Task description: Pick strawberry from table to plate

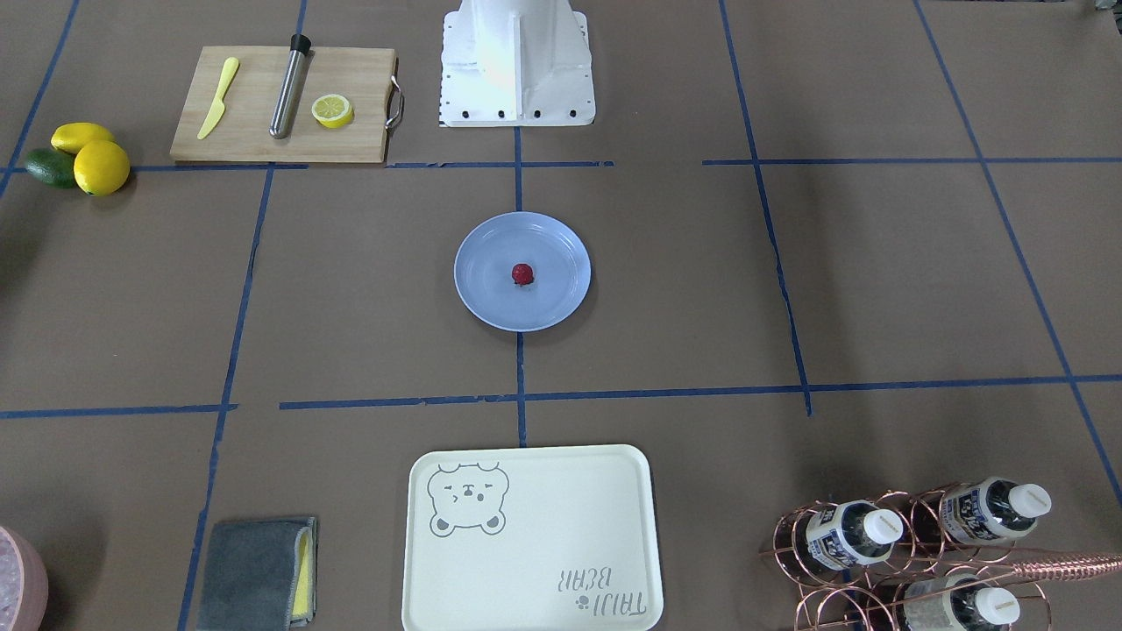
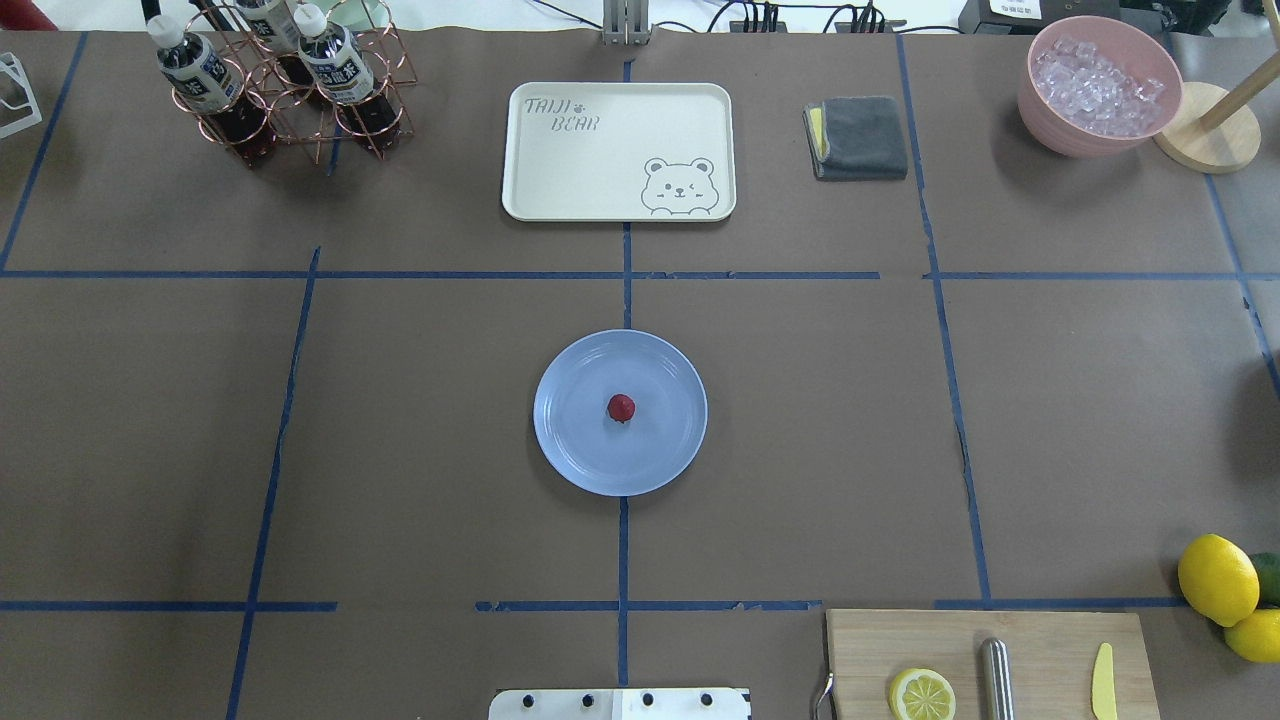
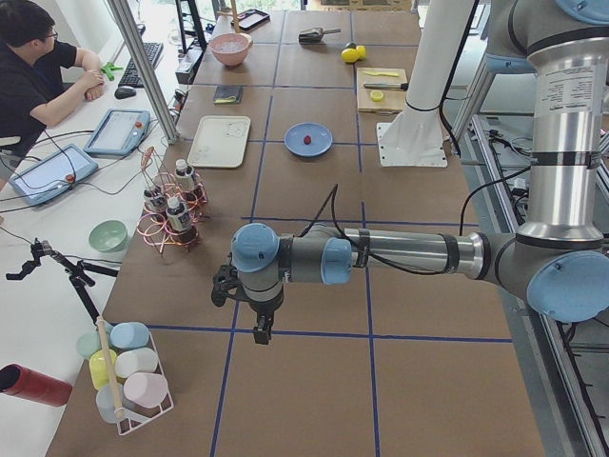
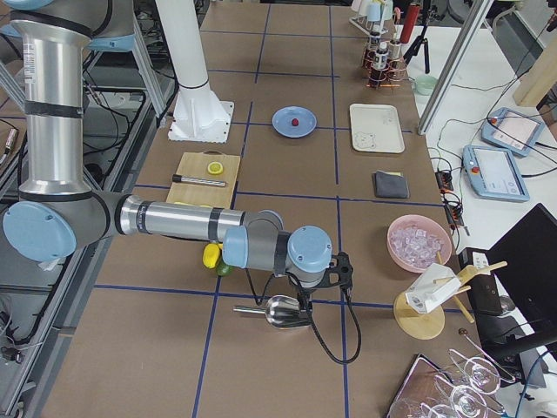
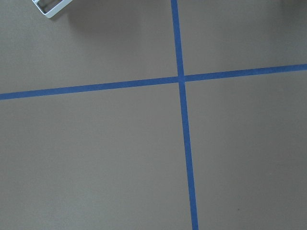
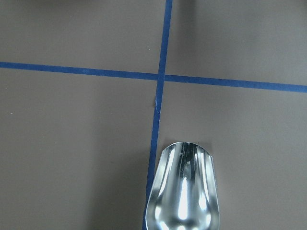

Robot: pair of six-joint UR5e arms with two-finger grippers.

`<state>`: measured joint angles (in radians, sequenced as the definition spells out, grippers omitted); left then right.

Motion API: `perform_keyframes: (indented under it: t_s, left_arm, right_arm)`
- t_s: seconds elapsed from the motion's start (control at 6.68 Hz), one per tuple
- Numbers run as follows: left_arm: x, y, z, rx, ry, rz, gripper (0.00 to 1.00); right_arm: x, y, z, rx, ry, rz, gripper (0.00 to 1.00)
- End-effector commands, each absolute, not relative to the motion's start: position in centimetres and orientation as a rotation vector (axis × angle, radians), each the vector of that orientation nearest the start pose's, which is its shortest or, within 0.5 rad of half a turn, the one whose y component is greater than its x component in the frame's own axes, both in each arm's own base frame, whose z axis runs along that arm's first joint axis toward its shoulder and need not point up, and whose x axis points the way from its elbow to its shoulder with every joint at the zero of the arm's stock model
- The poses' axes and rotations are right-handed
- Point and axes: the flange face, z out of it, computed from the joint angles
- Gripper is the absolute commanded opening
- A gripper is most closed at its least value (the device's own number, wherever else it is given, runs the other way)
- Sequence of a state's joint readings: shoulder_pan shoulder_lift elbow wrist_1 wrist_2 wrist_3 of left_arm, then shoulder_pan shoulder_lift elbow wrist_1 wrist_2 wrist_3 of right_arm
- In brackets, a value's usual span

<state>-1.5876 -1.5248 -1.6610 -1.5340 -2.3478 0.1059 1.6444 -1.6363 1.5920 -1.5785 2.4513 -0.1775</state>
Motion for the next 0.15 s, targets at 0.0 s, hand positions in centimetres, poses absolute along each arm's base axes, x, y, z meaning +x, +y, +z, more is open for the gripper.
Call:
perform_keyframes:
  t_s: [0.0]
  left_arm:
    - [-7.15,-47.14,63.92,0.056,0.774,0.088,1.00]
  right_arm:
    - [9.02,-45.55,67.16,0.064,-0.881,-0.074,1.00]
